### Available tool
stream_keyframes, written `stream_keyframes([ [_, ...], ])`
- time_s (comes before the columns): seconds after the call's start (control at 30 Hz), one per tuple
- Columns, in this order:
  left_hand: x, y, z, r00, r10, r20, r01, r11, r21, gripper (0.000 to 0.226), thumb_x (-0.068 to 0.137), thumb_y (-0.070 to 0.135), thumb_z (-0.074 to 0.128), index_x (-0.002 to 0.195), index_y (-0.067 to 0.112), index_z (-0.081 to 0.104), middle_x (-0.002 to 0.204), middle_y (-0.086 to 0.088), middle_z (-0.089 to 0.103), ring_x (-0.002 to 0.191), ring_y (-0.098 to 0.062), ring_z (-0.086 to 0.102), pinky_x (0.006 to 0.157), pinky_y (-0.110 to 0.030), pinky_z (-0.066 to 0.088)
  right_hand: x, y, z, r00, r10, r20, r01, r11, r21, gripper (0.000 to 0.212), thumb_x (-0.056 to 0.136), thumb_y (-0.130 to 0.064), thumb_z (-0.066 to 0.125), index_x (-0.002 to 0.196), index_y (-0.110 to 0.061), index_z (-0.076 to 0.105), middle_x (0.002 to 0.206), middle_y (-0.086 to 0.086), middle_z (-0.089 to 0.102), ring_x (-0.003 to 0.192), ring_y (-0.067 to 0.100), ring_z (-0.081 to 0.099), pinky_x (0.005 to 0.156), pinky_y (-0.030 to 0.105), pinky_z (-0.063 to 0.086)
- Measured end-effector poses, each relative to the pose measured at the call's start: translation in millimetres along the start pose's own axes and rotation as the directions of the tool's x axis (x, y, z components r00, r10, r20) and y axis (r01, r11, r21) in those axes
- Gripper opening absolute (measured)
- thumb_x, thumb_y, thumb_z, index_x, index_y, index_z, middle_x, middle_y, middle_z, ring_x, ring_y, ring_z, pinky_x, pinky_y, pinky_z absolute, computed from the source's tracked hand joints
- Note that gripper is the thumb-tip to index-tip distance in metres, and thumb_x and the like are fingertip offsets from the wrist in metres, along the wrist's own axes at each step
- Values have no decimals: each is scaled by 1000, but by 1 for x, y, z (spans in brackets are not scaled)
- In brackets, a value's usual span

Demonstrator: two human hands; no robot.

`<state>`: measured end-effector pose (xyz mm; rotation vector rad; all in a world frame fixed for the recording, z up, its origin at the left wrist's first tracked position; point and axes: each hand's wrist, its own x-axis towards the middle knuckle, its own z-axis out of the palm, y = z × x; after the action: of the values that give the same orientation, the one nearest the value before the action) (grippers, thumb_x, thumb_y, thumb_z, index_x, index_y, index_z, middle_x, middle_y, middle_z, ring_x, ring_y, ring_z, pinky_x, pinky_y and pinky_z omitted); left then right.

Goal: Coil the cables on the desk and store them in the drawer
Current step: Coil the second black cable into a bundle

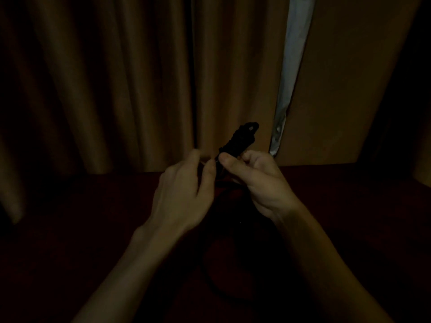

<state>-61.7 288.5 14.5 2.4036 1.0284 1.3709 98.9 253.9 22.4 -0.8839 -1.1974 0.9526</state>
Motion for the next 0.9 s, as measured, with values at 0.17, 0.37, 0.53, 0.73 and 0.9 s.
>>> stream_keyframes([
  [0.17,1,-9,2,975,220,32,-221,974,43,29,99,44,55,108,17,60,87,11,61,68,-3,58,52,-30,47,-2,2,1,998,5,-59,-6,1000,-16,23,96,-16,69,76,-5,66,78,6,72,74,14,69,67,23,53],
  [0.37,-1,-6,6,977,195,89,-200,978,58,29,101,43,41,112,19,52,87,12,54,63,-2,52,51,-25,43,-1,5,4,999,-19,-48,19,1000,-15,16,92,-24,72,88,-9,73,87,4,77,86,15,73,77,25,54],
  [0.53,-4,-4,6,986,127,104,-133,990,53,32,102,39,28,120,20,47,84,4,59,60,-7,56,49,-36,47,-3,6,5,998,-27,55,31,997,-66,19,97,-21,65,107,-5,69,94,-4,74,93,5,70,80,15,51],
  [0.73,3,-6,-1,991,126,38,-123,990,-71,27,107,14,38,128,9,55,84,19,62,67,12,60,59,-4,40,-5,9,-10,969,-3,246,69,963,-259,16,93,-7,70,107,-3,62,101,-7,71,105,7,67,95,25,51],
  [0.9,5,-10,3,998,-42,45,50,979,-197,25,109,17,36,110,19,61,81,14,64,74,4,63,61,-11,44,-2,7,-12,968,11,252,96,908,-408,7,100,-12,63,99,-8,68,87,1,72,101,9,67,104,29,47],
])
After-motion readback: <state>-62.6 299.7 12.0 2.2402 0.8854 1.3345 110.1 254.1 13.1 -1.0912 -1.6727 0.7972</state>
